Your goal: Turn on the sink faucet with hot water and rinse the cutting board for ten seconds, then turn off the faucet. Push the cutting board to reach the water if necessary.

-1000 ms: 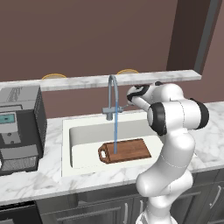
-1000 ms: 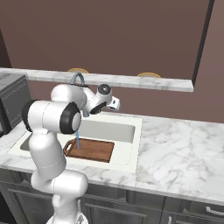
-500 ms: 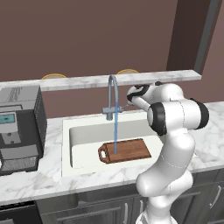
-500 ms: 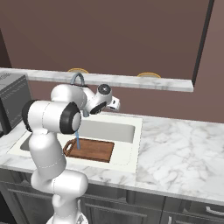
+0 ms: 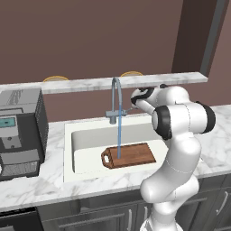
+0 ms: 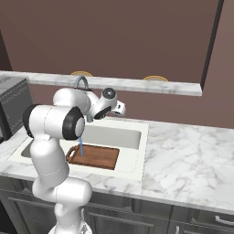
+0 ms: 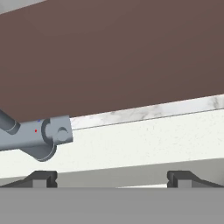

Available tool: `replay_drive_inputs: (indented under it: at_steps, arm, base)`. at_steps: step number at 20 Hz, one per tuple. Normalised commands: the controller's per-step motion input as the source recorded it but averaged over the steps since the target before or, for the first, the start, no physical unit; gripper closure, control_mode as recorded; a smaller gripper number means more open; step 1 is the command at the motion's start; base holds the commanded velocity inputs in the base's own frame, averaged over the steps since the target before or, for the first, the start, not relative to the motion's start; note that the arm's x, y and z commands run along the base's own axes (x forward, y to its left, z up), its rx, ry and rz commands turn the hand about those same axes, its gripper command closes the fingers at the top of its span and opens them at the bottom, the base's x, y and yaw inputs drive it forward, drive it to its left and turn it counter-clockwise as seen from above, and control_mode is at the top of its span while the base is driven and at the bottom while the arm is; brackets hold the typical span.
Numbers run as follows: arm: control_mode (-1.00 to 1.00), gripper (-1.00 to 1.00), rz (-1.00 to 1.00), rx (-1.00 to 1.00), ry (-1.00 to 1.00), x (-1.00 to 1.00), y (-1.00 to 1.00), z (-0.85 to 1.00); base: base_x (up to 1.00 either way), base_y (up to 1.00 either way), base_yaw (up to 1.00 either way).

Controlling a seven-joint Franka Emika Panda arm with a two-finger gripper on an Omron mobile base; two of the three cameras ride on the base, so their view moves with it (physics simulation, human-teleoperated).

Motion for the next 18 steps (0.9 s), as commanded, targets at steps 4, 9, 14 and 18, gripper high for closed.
replay_drive_inputs:
  at_steps: [4, 9, 14, 18]
  arm:
    - [-1.0, -1.0, 0.0, 0.0, 0.0, 0.0, 0.0, 0.0]
    - [-1.0, -1.0, 0.0, 0.0, 0.0, 0.0, 0.0, 0.0]
    - [-1.0, -1.0, 0.0, 0.0, 0.0, 0.0, 0.0, 0.0]
    - [-1.0, -1.0, 0.0, 0.0, 0.0, 0.0, 0.0, 0.0]
  base:
    - [0.0, 0.0, 0.0]
    - [0.0, 0.0, 0.0]
    - [0.0, 0.0, 0.0]
    - [0.0, 0.0, 0.0]
